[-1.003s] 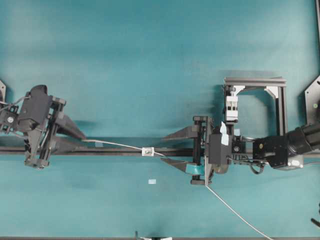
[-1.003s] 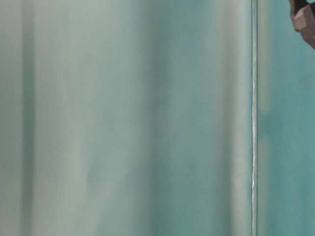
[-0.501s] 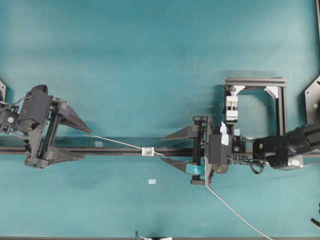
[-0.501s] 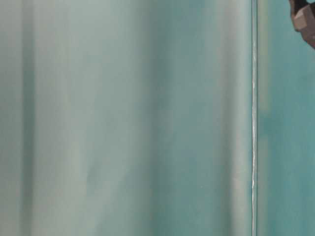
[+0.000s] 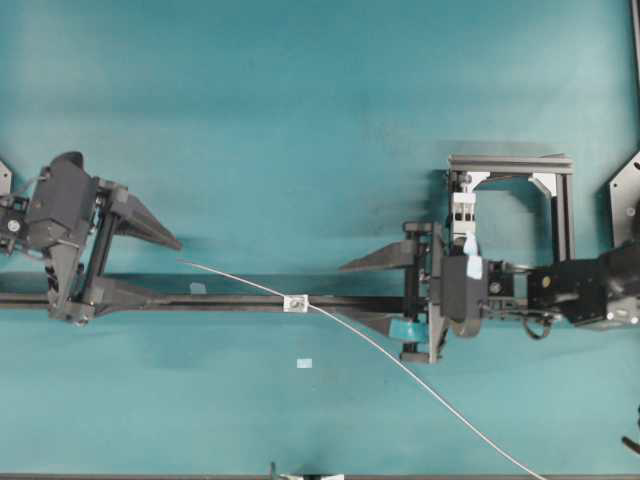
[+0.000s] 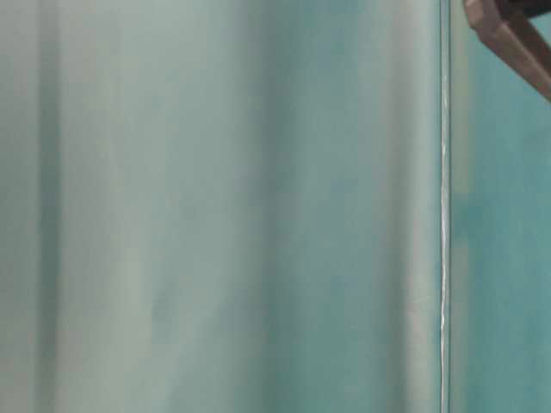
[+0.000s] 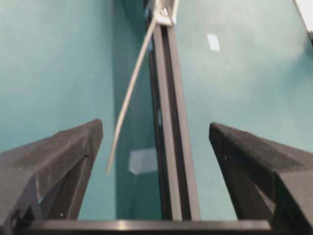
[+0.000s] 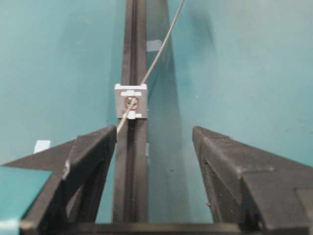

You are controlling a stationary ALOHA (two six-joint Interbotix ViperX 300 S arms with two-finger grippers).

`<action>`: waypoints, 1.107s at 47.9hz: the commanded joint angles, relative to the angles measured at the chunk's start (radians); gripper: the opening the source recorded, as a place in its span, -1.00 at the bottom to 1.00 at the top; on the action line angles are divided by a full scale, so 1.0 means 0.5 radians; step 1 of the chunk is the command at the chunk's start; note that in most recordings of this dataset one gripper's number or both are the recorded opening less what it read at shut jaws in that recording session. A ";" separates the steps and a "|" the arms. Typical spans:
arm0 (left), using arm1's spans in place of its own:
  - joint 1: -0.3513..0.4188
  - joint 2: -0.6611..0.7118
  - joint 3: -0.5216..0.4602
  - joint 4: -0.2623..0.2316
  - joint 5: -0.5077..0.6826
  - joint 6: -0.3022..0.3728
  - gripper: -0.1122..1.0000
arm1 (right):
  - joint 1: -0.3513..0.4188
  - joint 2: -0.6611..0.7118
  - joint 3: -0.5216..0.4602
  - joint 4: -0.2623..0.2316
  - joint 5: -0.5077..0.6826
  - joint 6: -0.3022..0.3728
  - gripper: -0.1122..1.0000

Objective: Insert the wire through the hole in the metal fitting marked with a red label. (retake)

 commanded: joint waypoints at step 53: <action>0.212 -0.080 -0.009 0.018 0.006 0.126 0.49 | -0.120 -0.405 0.212 -0.003 -0.009 -0.043 0.51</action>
